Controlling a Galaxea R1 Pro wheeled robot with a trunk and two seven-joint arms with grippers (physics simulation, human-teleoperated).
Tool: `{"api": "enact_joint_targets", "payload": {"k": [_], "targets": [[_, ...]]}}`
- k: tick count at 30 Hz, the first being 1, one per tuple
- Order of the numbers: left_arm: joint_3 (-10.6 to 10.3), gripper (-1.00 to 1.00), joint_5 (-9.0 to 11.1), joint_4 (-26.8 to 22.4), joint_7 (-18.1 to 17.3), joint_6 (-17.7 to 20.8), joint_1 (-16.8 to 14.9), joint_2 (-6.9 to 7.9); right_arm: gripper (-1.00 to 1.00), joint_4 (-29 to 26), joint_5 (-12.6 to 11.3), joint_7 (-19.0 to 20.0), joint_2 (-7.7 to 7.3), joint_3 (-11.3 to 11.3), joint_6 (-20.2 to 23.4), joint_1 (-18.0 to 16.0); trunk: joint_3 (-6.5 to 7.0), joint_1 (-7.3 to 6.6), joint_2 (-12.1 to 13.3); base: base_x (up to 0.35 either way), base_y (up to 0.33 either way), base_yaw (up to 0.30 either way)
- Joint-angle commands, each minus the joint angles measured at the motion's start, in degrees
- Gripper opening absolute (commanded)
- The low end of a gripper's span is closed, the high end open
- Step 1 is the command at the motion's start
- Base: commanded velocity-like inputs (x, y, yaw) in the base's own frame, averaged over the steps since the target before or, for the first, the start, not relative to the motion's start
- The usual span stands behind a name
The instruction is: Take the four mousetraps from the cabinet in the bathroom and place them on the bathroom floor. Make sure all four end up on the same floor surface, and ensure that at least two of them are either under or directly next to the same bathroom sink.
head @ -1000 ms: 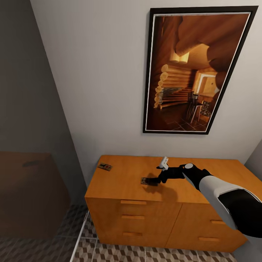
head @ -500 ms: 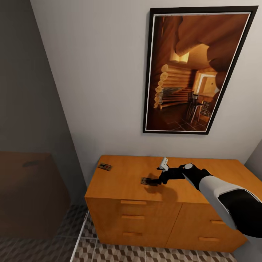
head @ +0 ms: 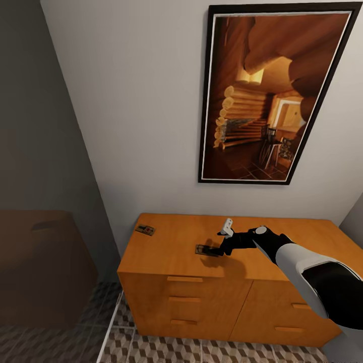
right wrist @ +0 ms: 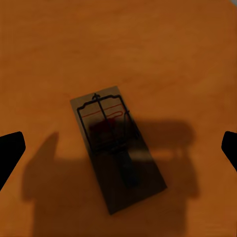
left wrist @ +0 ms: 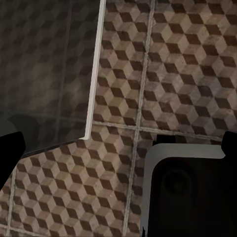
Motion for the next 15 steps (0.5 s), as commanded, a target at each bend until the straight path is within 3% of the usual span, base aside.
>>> {"api": "enact_joint_targets", "payload": {"k": [1, 15], "targets": [[-0.49, 1.0, 0.24, 0.2, 0.14, -0.31, -0.09, -0.03, 1.0, -0.03, 0.61, 0.02, -0.02, -0.12, -0.46, -0.04, -0.21, 0.03, -0.13, 0.0, 0.0, 0.0], [-0.49, 1.0, 0.24, 0.2, 0.14, -0.31, -0.09, -0.03, 1.0, -0.03, 0.63, 0.03, -0.01, -0.12, -0.45, -0.04, -1.47, 0.03, -0.13, 0.0, 0.0, 0.0]]}}
